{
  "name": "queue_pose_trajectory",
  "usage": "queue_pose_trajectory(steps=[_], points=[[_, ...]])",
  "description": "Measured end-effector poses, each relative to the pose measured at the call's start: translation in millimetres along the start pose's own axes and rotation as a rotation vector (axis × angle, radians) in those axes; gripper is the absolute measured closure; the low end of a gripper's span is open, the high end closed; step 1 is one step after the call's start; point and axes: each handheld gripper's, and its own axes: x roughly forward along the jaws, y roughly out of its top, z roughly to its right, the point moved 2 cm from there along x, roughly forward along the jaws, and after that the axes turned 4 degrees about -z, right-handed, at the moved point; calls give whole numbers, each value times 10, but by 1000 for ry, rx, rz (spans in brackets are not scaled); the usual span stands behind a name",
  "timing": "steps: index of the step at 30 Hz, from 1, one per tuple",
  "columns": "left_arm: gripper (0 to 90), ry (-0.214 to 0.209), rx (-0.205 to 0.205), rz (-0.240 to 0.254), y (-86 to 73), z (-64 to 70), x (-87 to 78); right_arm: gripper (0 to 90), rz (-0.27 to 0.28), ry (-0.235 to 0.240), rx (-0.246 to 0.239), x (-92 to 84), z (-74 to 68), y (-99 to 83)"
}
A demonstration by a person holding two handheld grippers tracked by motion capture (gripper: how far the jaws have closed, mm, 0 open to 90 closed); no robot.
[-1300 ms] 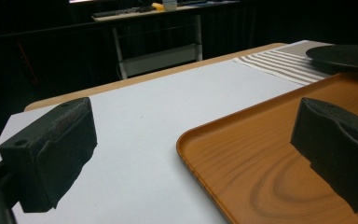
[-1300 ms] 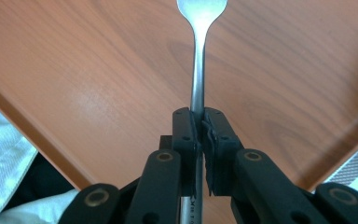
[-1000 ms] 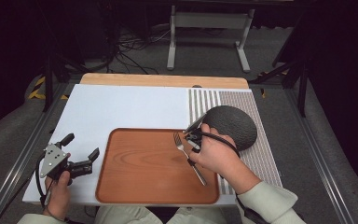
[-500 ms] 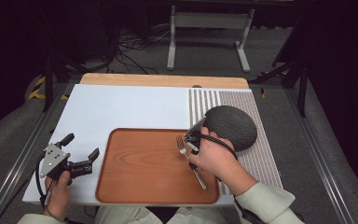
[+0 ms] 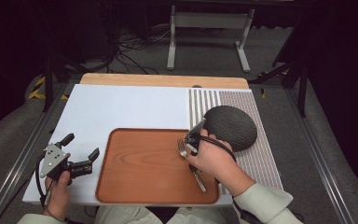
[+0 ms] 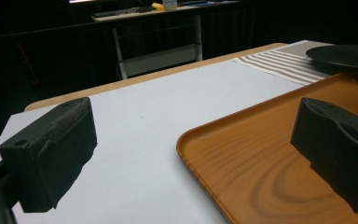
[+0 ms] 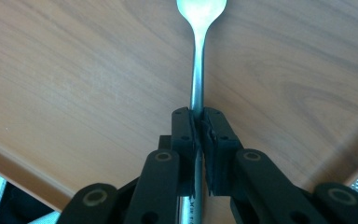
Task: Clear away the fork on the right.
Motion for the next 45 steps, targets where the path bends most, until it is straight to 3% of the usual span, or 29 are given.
queue_pose_trajectory(steps=[19,31,34,38,41,45], points=[[7,0,-1,0,-3,-2,3,825,-13,2,19,38,25,18],[8,0,-3,0,-3,-1,2,691,65,9,-25,-86,39,21],[8,0,-3,0,-3,-2,2,544,121,24,-76,-131,43,27],[8,0,-3,0,-3,-2,2,292,269,51,-213,-165,0,52],[8,1,-3,1,-2,-1,1,237,360,62,-366,-191,-44,88],[8,3,-3,1,-2,-4,-3,242,443,45,-512,-218,-65,133]])
